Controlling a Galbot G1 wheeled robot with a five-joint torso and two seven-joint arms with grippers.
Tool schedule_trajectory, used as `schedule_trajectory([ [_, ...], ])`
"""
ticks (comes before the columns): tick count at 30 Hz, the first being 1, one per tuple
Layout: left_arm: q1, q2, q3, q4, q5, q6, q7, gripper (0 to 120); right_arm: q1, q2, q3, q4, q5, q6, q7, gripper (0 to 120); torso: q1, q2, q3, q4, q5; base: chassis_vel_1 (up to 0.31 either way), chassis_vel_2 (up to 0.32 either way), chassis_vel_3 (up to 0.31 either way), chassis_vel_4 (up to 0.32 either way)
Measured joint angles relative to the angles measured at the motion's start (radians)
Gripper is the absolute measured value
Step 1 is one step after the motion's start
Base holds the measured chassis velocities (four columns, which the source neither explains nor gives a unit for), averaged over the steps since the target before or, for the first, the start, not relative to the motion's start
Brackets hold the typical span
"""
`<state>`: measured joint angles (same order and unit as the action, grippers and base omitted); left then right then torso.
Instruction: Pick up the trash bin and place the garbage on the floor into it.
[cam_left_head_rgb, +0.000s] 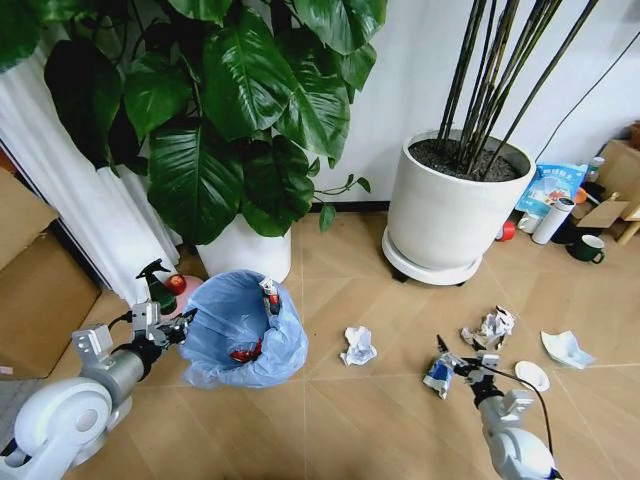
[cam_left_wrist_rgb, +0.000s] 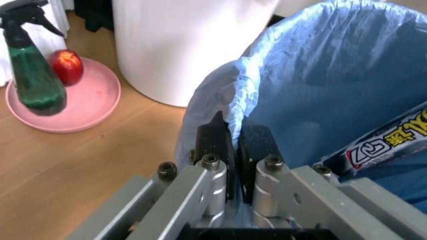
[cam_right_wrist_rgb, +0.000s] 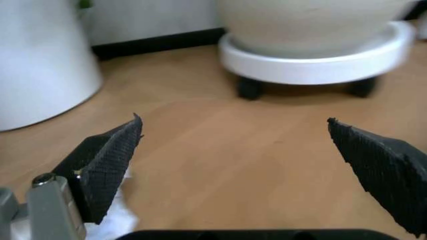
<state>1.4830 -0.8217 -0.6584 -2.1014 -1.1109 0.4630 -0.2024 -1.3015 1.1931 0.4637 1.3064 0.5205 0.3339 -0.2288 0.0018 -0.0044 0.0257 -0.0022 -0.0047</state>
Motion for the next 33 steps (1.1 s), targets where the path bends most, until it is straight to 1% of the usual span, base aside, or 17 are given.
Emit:
schedule_trajectory([
  [1, 0.001, 0.0, -0.001, 0.0, 0.0, 0.0, 0.0, 0, 0.01, -0.001, -0.022, -0.008, 0.0, 0.002, -0.002, 100, 0.0, 0.0, 0.0, 0.0, 0.0, 0.007, 0.108, 0.008, -0.091],
  [2, 0.002, 0.001, -0.001, 0.0, 0.0, 0.0, -0.001, 0, 0.034, -0.005, -0.071, -0.031, 0.0, 0.004, -0.013, 100, 0.0, 0.0, 0.0, 0.0003, -0.0003, 0.022, 0.078, 0.008, -0.053],
  [3, 0.002, 0.001, -0.001, 0.0, 0.0, 0.0, -0.001, 0, 0.034, -0.005, -0.071, -0.031, 0.0, 0.004, -0.013, 100, 0.0, 0.0, 0.0, 0.0003, -0.0003, 0.022, 0.078, 0.008, -0.053],
  [7, 0.005, 0.006, -0.003, 0.0, -0.001, 0.0, -0.004, 0, 0.094, -0.009, -0.18, -0.085, 0.0, 0.005, -0.048, 100, 0.0, 0.0, 0.0, 0.0004, 0.0002, 0.01, 0.027, -0.003, -0.016],
  [8, 0.005, 0.006, -0.003, 0.0, -0.001, 0.0, -0.004, 0, 0.094, -0.009, -0.18, -0.085, 0.0, 0.005, -0.048, 100, 0.0, 0.0, 0.0, 0.0004, 0.0002, 0.0, 0.0, 0.0, 0.0],
  [10, 0.004, 0.008, -0.004, 0.002, -0.001, 0.0, -0.007, 0, 0.132, -0.009, -0.252, -0.114, 0.001, 0.005, -0.051, 100, 0.0, 0.0, 0.0, 0.0001, 0.0001, 0.0, 0.0, 0.0, 0.0],
  [12, 0.004, 0.011, -0.004, 0.005, -0.001, 0.0, -0.008, 0, 0.16, -0.002, -0.292, -0.142, 0.0, 0.005, -0.051, 100, 0.0, 0.0, 0.0, 0.0001, -0.0001, 0.0, 0.0, 0.0, 0.0],
  [18, -0.001, 0.013, -0.007, 0.015, -0.003, 0.0, -0.008, 0, 0.205, 0.017, -0.35, -0.206, -0.013, 0.001, -0.051, 100, 0.0, 0.0, 0.0, 0.0002, -0.0001, 0.0, 0.0, 0.0, 0.0],
  [21, -0.006, 0.011, -0.004, 0.024, -0.004, 0.0, -0.008, 0, 0.235, 0.03, -0.39, -0.265, -0.018, -0.005, -0.051, 97, 0.0, 0.0, 0.0, 0.0002, 0.0, 0.0, 0.0, 0.0, 0.0],
  [22, -0.006, 0.011, -0.004, 0.024, -0.004, 0.0, -0.008, 0, 0.235, 0.03, -0.39, -0.265, -0.018, -0.005, -0.051, 97, 0.0, 0.0, 0.0, 0.0002, 0.0, 0.0, 0.0, 0.0, 0.0],
  [26, -0.011, 0.011, 0.0, 0.031, -0.004, 0.0, -0.007, 0, 0.255, 0.043, -0.415, -0.307, -0.018, -0.008, -0.051, 81, 0.0, 0.0, 0.0, 0.0001, 0.0001, 0.0, 0.0, 0.0, 0.0],
  [27, -0.012, 0.011, 0.001, 0.033, -0.005, 0.0, -0.007, 0, 0.257, 0.045, -0.417, -0.312, -0.018, -0.008, -0.051, 76, 0.0, 0.0, 0.0, 0.0001, -0.0001, 0.0, 0.0, 0.0, 0.0],
  [28, -0.012, 0.011, 0.001, 0.033, -0.005, 0.0, -0.007, 0, 0.257, 0.045, -0.417, -0.312, -0.018, -0.008, -0.051, 76, 0.0, 0.0, 0.0, 0.0001, -0.0001, 0.0, 0.0, 0.0, 0.0],
  [29, -0.012, 0.012, 0.001, 0.034, -0.005, 0.0, -0.007, 0, 0.259, 0.048, -0.417, -0.318, -0.018, -0.007, -0.051, 73, 0.0, 0.0, 0.0, 0.0001, -0.0001, 0.0, 0.0, 0.0, 0.0],
  [32, -0.014, 0.013, 0.001, 0.035, -0.007, 0.0, -0.006, 0, 0.264, 0.055, -0.416, -0.328, -0.02, -0.006, -0.051, 57, 0.0, 0.0, 0.0, 0.0001, 0.0, 0.0, 0.0, 0.0, 0.0],
  [33, -0.014, 0.013, 0.001, 0.035, -0.007, 0.0, -0.006, 0, 0.264, 0.055, -0.416, -0.328, -0.02, -0.006, -0.051, 57, 0.0, 0.0, 0.0, 0.0001, 0.0, 0.0, 0.0, 0.0, 0.0],
])
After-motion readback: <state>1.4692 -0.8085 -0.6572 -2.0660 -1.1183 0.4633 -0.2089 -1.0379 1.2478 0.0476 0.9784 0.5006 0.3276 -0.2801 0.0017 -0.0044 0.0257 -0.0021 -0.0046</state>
